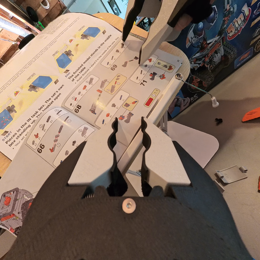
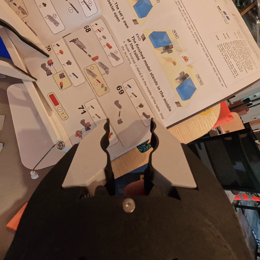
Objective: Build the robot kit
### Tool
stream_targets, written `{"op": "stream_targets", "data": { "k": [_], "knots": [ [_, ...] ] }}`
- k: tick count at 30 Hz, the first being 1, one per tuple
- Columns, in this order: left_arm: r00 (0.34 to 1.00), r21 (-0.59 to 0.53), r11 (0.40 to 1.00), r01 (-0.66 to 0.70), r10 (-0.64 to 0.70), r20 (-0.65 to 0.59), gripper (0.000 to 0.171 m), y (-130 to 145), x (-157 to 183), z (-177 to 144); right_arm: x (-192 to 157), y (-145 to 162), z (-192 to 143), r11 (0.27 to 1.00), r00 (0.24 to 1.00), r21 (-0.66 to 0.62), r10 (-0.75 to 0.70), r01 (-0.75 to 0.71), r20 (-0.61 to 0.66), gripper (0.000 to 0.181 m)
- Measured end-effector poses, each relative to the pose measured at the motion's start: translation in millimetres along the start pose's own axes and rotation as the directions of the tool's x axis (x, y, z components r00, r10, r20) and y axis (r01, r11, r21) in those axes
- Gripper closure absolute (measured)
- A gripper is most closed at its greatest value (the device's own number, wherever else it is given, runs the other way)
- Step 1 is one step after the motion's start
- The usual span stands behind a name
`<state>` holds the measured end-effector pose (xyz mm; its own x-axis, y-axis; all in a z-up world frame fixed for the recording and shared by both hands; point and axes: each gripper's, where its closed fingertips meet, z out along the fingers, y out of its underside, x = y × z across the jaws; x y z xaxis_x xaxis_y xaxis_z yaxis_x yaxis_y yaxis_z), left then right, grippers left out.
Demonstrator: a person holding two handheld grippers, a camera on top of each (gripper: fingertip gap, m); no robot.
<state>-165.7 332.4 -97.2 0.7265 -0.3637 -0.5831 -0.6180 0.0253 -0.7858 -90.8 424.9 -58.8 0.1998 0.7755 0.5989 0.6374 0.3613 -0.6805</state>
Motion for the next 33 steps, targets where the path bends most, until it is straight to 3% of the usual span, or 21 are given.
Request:
{"op": "stream_targets", "data": {
  "k": [3, 8, 9, 11, 12, 17, 24, 27, 33],
  "knots": [
    [1.0, 0.002, 1.0, 0.0, 0.0, 0.002, 0.141, -0.1, -0.3, 0.1, -0.5, -1.5, 1.1, 1.0, 1.0, 0.007, 0.002, -0.002, 0.007, 0.149],
    [1.0, 0.001, 1.0, 0.003, -0.003, 0.0, 0.141, 0.0, 0.2, -0.1, -3.2, -3.9, 1.3, 1.0, 1.0, 0.016, -0.012, 0.012, 0.007, 0.161],
    [1.0, 0.001, 1.0, 0.002, -0.002, -0.002, 0.141, 0.1, 0.8, -0.5, 0.7, -4.3, 0.2, 1.0, 1.0, 0.022, -0.013, 0.013, -0.019, 0.155],
    [1.0, 0.001, 1.0, 0.002, -0.002, -0.006, 0.141, 0.1, 1.3, -0.8, 7.3, -2.2, -1.3, 0.999, 0.999, 0.031, 0.028, -0.027, -0.038, 0.127],
    [1.0, 0.001, 1.0, 0.002, -0.002, -0.005, 0.141, 0.1, 1.2, -0.7, 7.2, -1.0, -1.7, 0.999, 0.999, 0.034, 0.031, -0.03, -0.033, 0.125],
    [1.0, 0.003, 1.0, 0.004, -0.004, -0.001, 0.142, 0.0, 0.2, 0.0, 5.8, -0.5, -0.9, 0.999, 0.999, 0.034, 0.036, -0.036, -0.024, 0.128],
    [1.0, 0.003, 1.0, 0.004, -0.004, 0.001, 0.141, -0.1, 0.0, 0.2, 3.3, -2.5, -0.3, 0.998, 0.999, 0.054, 0.03, -0.028, -0.024, 0.155],
    [1.0, 0.003, 1.0, 0.004, -0.004, -0.005, 0.142, 0.1, 1.0, -0.4, 8.4, -0.8, -2.6, 0.997, 0.998, 0.057, 0.048, -0.046, -0.046, 0.125],
    [1.0, 0.006, 1.0, 0.003, -0.003, 0.0, 0.142, 0.1, -0.2, 0.6, 10.1, 1.5, -2.2, 0.996, 0.997, 0.064, 0.066, -0.063, -0.049, 0.123]
  ]
}}
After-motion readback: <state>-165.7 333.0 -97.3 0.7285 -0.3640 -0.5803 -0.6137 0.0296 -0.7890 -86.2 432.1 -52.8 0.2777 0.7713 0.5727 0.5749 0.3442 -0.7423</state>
